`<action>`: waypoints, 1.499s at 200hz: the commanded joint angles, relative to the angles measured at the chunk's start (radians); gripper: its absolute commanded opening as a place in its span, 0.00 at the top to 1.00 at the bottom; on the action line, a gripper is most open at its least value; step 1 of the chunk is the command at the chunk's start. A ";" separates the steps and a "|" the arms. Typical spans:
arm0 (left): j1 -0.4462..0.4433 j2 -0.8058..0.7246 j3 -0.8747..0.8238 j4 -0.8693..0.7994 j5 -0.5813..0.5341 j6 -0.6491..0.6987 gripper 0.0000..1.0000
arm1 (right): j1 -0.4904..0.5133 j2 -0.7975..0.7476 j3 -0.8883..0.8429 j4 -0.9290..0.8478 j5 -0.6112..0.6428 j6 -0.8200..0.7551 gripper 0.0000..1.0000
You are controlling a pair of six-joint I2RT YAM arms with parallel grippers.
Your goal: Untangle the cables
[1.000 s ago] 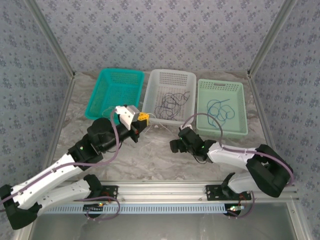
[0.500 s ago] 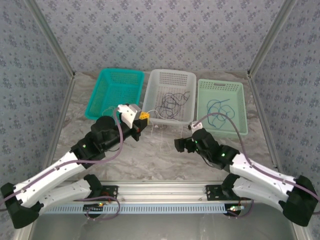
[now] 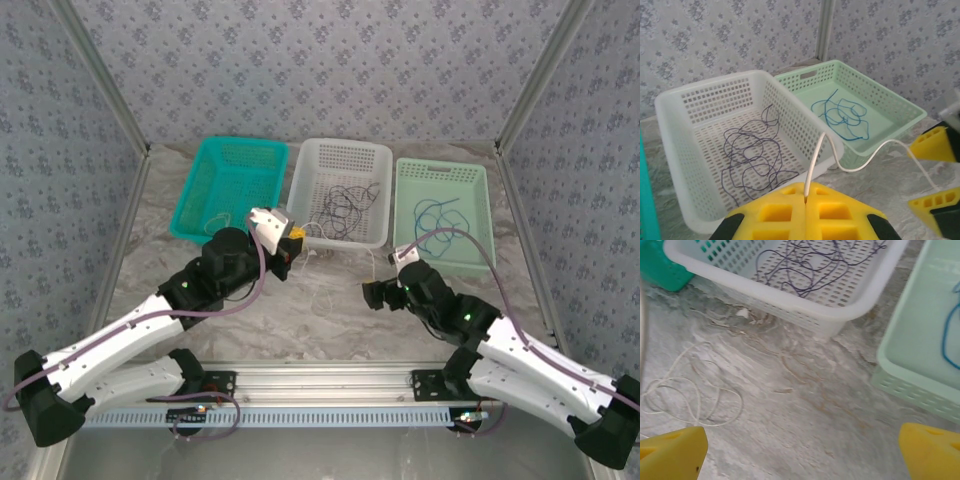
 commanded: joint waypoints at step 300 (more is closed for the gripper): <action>0.072 0.064 0.067 -0.008 0.009 -0.158 0.96 | 0.016 0.258 -0.116 0.480 -0.265 0.144 0.07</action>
